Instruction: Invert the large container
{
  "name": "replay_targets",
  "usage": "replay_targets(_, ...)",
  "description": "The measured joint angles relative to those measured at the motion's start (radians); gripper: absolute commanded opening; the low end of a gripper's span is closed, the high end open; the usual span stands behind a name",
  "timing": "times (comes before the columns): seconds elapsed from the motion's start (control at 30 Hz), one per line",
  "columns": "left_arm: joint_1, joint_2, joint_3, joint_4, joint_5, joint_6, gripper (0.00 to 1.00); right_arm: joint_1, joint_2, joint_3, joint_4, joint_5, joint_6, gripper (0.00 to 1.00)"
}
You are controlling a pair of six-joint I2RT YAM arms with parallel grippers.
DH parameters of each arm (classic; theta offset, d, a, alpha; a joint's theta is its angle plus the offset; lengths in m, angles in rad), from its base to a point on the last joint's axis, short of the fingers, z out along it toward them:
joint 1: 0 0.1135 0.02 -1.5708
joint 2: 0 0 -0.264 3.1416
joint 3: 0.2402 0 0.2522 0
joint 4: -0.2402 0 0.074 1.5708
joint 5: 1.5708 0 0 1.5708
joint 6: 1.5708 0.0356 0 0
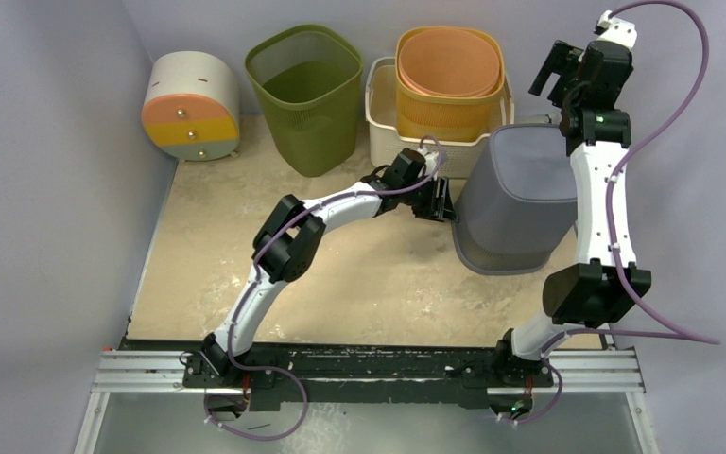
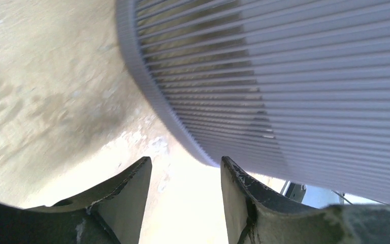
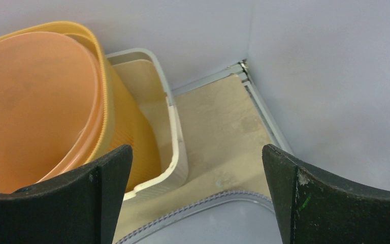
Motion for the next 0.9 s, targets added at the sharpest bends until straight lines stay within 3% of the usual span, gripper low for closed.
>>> replay_targets(0.17,0.034,-0.114,-0.056,-0.138,-0.032,0.055,0.56,0.125,-0.05,-0.006,-0.009,-0.023,-0.008,1.0)
replay_targets(0.47,0.135,-0.492,-0.061,-0.393,-0.173,0.192,0.57,0.408,-0.161,-0.126,-0.069,-0.117,0.002,1.0)
replay_targets(0.7,0.263,-0.667,-0.022,-0.557,-0.42,0.272,0.58,0.479,-0.185,-0.291,-0.115,-0.159,0.027,1.0)
replay_targets(0.9,0.275,-0.749,-0.038,-0.58,-0.647,0.283,0.59,0.485,-0.177,-0.391,-0.142,-0.174,0.051,1.0)
